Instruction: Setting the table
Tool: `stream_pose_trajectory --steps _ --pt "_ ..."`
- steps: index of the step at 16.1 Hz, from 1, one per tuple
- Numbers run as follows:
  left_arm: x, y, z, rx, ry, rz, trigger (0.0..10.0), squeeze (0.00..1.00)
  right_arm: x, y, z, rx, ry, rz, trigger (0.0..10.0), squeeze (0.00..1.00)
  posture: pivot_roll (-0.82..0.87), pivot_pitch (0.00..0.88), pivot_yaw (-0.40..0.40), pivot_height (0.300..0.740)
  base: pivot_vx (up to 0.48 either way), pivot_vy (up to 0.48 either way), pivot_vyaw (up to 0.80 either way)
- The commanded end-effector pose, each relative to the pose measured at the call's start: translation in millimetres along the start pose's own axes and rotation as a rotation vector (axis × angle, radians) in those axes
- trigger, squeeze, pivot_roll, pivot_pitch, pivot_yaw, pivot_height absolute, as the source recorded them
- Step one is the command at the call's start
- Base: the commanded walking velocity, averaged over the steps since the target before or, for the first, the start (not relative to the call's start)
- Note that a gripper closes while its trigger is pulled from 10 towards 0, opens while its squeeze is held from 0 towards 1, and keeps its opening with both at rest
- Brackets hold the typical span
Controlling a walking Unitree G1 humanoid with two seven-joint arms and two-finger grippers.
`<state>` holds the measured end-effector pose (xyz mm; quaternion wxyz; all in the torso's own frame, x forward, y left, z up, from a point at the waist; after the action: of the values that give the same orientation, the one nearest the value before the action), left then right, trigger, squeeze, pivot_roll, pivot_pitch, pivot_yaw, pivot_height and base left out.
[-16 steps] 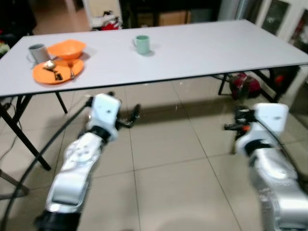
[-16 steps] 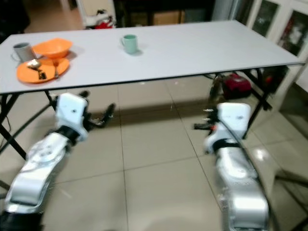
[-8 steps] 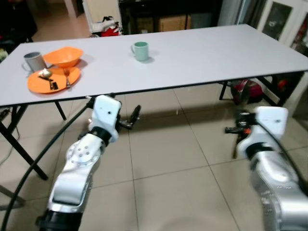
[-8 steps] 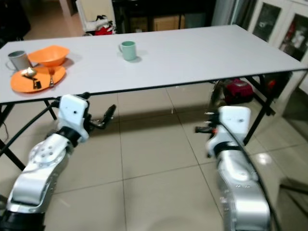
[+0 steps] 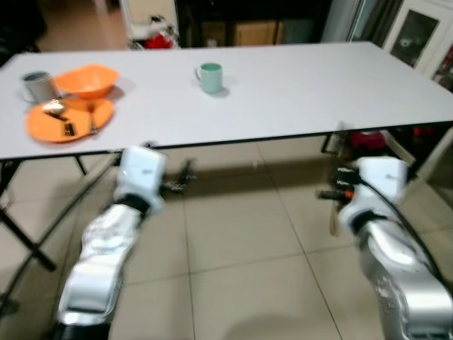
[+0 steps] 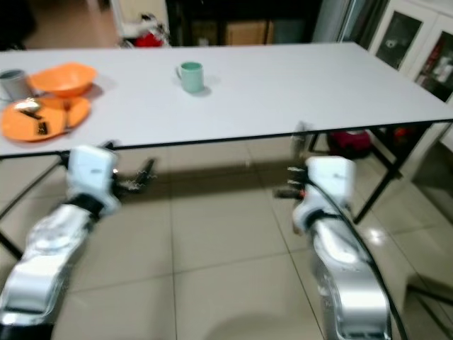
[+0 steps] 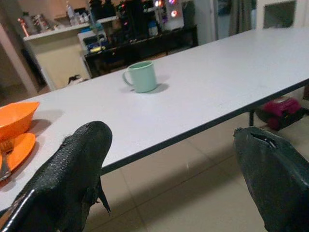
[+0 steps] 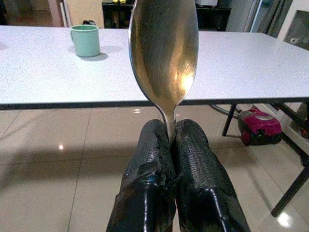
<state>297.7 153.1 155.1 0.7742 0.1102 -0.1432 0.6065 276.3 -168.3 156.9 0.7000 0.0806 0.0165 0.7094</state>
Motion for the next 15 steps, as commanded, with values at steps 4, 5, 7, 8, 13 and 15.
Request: stream_pose_trajectory --steps 4,5,7,8,13,15 --pt "-6.9 -1.9 9.5 -0.029 -0.001 -0.019 10.0 0.0 -11.6 0.5 0.4 0.002 0.023 -0.032 10.0 0.0 0.04 0.0 0.006 0.74 0.337 0.0 0.0" --pt "-6.7 -1.8 9.3 -0.028 -0.001 -0.019 10.0 0.0 -11.6 0.5 0.2 0.002 0.024 -0.033 10.0 0.0 0.04 0.0 0.008 0.74 0.341 0.0 0.0" --pt "-5.7 -2.5 8.8 -0.024 -0.002 -0.016 10.0 0.0 -11.8 0.5 0.2 0.003 0.028 -0.035 10.0 0.0 0.04 0.0 0.008 0.74 0.343 0.0 0.0" --pt "-5.6 -2.5 8.8 -0.024 -0.002 -0.015 10.0 0.0 -11.8 0.5 0.1 0.003 0.028 -0.035 10.0 0.0 0.04 0.0 0.009 0.74 0.341 0.0 0.0" --pt "-5.7 -3.3 9.8 -0.025 -0.001 -0.014 10.0 0.0 -10.1 -1.2 0.6 0.0 0.031 -0.029 10.0 0.0 0.04 0.0 0.006 0.74 0.34 0.0 0.0" --pt "-6.2 -4.0 10.0 -0.026 0.001 -0.015 10.0 0.0 -9.2 -2.1 0.7 -0.001 0.034 -0.025 10.0 0.0 0.04 0.0 0.006 0.74 0.341 0.0 0.0"
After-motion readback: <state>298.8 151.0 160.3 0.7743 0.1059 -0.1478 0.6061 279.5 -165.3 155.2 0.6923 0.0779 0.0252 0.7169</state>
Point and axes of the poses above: a point about 5 cm out from each wrist's last joint towards the gripper, its own y axis pointing back from the gripper into the wrist, its own z axis along the axis of the wrist's last joint, x = y × z, the point moved 3 cm from there along -y, pointing out of the wrist towards the gripper, and after that the axes turned 8 degrees about -y, right-handed, at the moved point
